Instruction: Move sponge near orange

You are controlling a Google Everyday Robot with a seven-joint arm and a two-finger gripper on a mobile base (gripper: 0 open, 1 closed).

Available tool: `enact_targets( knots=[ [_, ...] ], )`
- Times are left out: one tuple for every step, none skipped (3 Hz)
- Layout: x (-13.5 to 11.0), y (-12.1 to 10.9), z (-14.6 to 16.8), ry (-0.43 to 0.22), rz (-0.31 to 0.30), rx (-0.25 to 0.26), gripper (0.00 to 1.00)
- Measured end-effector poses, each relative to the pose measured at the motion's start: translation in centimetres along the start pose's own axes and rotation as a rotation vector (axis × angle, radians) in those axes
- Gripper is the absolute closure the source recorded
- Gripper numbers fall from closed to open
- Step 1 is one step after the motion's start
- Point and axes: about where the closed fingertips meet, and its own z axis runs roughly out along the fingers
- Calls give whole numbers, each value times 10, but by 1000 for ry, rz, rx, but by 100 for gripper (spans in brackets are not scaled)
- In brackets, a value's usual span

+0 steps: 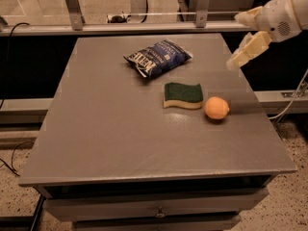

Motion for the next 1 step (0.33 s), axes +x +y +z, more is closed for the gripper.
enact_targets(
  knots=[
    [-1, -3, -7, -17, 4, 13, 0]
  ],
)
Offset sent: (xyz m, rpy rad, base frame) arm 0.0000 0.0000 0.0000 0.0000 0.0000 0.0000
